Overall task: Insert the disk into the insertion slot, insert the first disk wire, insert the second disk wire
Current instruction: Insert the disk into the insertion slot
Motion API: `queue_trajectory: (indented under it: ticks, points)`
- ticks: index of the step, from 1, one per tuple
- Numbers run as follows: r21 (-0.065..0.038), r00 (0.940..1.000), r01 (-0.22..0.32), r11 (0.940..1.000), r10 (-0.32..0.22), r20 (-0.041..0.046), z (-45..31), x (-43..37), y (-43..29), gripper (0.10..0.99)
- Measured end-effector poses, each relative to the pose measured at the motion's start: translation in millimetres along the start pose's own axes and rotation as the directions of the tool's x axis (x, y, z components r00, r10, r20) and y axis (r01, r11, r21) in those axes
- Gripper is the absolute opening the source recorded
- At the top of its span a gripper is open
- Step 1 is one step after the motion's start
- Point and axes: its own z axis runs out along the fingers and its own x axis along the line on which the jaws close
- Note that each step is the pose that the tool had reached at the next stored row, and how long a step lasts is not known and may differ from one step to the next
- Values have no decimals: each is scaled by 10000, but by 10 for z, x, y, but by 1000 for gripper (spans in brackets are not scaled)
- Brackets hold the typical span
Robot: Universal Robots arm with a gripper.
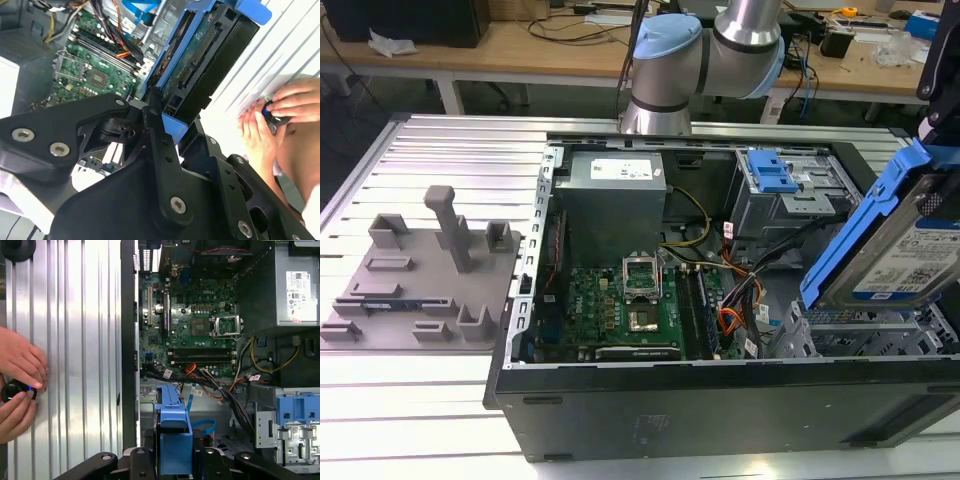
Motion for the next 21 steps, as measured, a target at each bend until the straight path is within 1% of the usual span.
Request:
queue_trajectory:
  ticks: [1, 4, 5, 6, 8, 10, 11, 13, 15, 21]
  points:
    - [17, 10000, 7, 10000, -7, 83, 0, 0, 1, 365]
    - [19, 10000, 14, 10000, -14, 93, 1, 0, 1, 365]
    - [35, 10000, 14, 10000, -14, 93, 0, 0, 3, 365]
    - [115, 10000, 15, 9999, -16, 85, 0, 0, 7, 365]
    - [218, 10000, 24, 9998, -25, 70, 1, 0, 6, 365]
    - [293, 10000, 25, 9996, -27, 53, 1, 0, 7, 365]
    - [364, 10000, 29, 9993, -30, 49, 1, 0, 7, 365]
    - [430, 10000, 33, 9991, -35, 47, 1, 0, 6, 365]
    - [449, 10000, 35, 9990, -36, 11, 1, 0, 6, 365]
    - [450, 10000, 34, 9990, -34, -7, 1, 0, 6, 365]
